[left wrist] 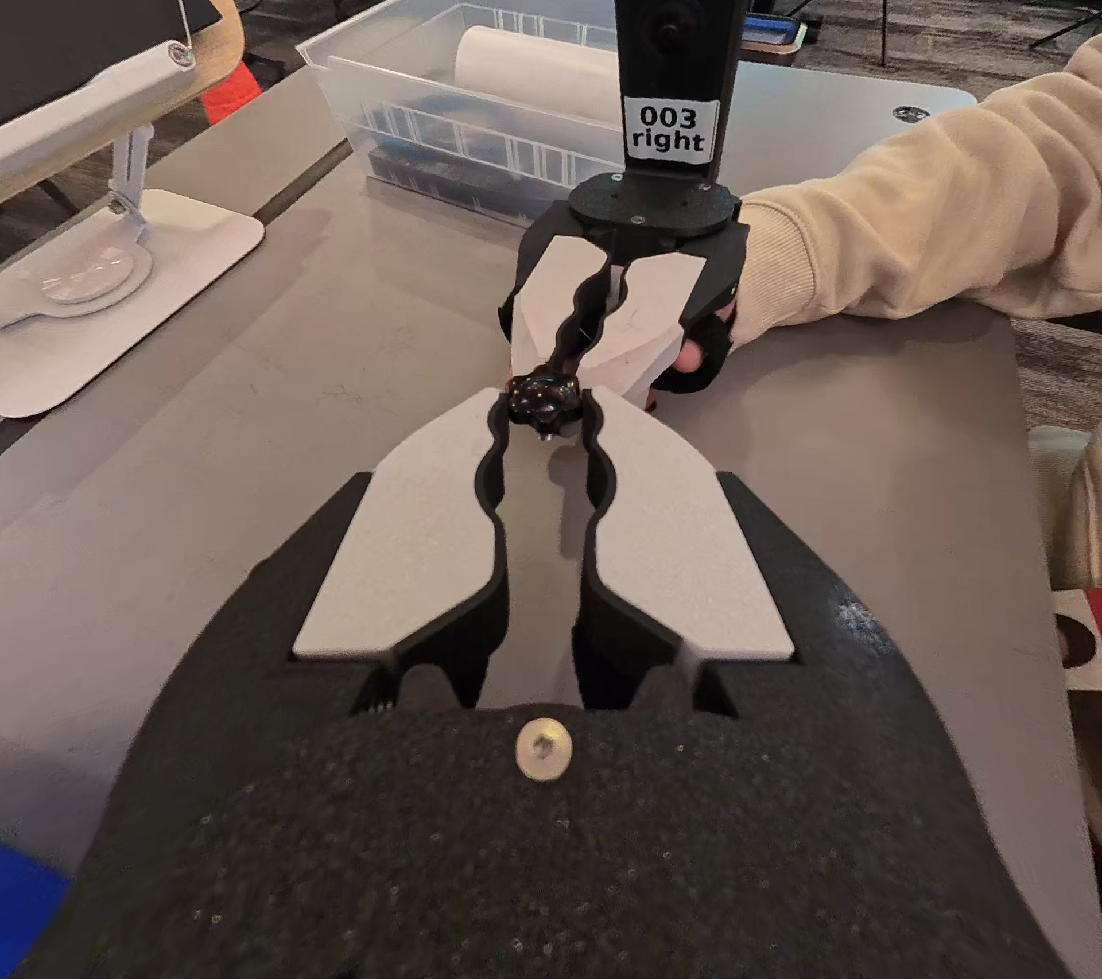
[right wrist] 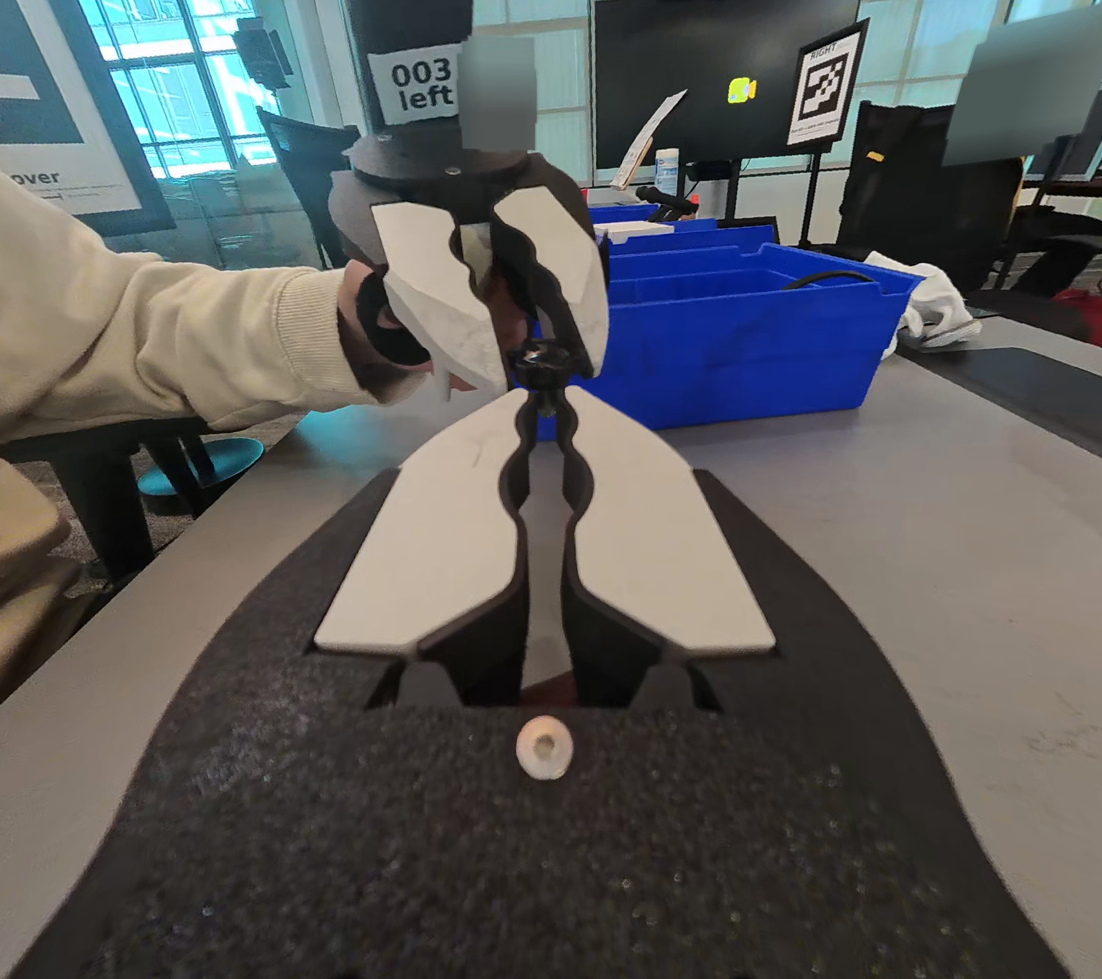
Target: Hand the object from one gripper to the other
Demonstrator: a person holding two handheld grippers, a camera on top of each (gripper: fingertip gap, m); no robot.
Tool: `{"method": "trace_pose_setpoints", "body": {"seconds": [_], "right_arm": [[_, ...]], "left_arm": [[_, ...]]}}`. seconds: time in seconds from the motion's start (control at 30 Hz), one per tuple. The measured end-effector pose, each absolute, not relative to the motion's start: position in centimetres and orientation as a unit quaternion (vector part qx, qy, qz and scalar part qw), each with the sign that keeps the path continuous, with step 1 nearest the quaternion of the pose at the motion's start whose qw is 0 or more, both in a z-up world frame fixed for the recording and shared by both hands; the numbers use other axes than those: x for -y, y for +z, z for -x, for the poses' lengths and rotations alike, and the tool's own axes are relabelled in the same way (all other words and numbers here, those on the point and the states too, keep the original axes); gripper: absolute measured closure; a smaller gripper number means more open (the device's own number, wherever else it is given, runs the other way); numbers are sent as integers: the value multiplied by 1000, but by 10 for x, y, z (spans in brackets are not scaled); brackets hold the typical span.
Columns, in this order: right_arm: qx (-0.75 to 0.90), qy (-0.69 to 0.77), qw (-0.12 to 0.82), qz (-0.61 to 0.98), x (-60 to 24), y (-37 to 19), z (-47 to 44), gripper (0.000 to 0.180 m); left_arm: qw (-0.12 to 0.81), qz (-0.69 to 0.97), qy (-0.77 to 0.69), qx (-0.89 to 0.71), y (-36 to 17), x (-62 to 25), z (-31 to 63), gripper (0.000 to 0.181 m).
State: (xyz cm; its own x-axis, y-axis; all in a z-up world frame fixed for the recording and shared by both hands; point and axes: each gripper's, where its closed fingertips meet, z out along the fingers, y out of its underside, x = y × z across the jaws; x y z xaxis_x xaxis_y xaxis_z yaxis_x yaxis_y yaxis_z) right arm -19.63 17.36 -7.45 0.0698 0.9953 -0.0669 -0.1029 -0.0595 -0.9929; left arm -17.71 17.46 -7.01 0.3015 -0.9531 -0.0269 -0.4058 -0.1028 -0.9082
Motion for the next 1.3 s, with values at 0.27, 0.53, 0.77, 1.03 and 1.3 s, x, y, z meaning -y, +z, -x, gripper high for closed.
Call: {"method": "trace_pose_setpoints", "body": {"seconds": [0.27,0.53,0.77,1.03,1.3], "right_arm": [[338,582,364,644,-198,-96,192,138],[241,560,253,751,-215,-84,178,114],[290,417,352,786,-220,-100,179,128],[339,379,356,784,-206,-112,193,146],[358,356,366,782,-204,-118,191,158]], "left_arm": [[485,698,-238,-470,-79,-196,187,158],[500,723,-102,-466,-97,-216,195,158],[492,717,12,-494,-108,-221,194,158],[503,654,137,-548,-113,-214,184,158],[509,644,179,-543,-112,-214,182,158]]}}
